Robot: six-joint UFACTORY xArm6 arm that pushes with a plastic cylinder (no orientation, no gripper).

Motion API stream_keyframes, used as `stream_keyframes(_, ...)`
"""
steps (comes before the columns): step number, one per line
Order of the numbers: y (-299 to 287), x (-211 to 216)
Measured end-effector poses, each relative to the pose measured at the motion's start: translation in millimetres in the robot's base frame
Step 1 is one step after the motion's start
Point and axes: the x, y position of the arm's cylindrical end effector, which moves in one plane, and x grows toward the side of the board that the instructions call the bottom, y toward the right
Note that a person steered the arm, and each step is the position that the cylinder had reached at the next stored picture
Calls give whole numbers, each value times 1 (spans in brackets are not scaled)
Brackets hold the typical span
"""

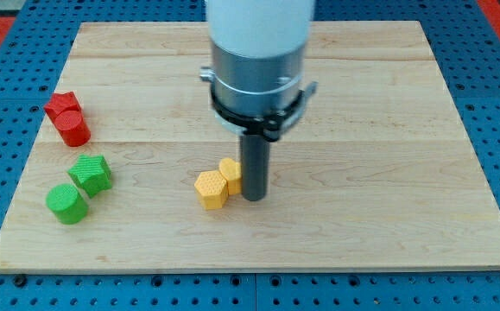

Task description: Push the blue cube away from the blue triangle

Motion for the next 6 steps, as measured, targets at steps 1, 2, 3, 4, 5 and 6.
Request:
stream_keyframes(1, 14, -39)
stream_keyframes(2, 12, -80)
stream_keyframes(3, 9, -114)
stream_keyframes(4, -32, -137)
stream_keyframes(5, -57, -162)
stream_keyframes(6, -75, -204)
